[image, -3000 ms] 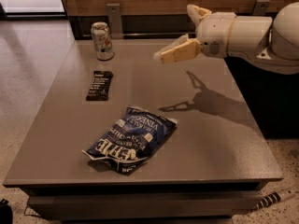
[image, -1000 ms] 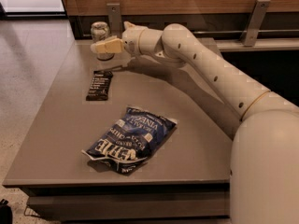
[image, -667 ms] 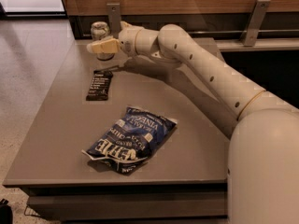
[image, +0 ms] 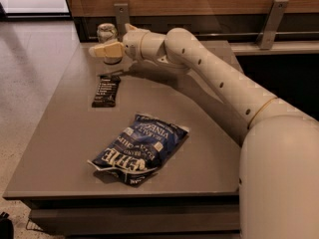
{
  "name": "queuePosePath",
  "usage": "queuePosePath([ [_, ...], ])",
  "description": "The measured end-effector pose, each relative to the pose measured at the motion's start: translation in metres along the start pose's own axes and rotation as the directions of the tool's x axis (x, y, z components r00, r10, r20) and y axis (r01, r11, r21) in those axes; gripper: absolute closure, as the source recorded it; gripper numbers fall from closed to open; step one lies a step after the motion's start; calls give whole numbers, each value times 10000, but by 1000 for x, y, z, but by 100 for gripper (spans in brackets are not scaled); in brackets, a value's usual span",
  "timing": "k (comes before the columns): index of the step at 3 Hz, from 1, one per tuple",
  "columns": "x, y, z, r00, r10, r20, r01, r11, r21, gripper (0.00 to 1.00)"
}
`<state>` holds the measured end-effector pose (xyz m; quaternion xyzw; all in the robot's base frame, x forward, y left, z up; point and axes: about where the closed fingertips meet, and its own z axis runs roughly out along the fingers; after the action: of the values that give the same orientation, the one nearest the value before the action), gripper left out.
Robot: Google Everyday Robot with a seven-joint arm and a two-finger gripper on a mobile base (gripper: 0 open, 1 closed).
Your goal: Knock 7up can over
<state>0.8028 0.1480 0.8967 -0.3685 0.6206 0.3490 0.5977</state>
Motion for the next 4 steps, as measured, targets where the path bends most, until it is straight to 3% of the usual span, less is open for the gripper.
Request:
queuePosePath([
  [1, 6, 0, 6, 9999, 100, -32, -101, 9999, -35, 0],
  [4, 7, 8, 13, 9999, 124, -31, -125, 9998, -170, 70],
])
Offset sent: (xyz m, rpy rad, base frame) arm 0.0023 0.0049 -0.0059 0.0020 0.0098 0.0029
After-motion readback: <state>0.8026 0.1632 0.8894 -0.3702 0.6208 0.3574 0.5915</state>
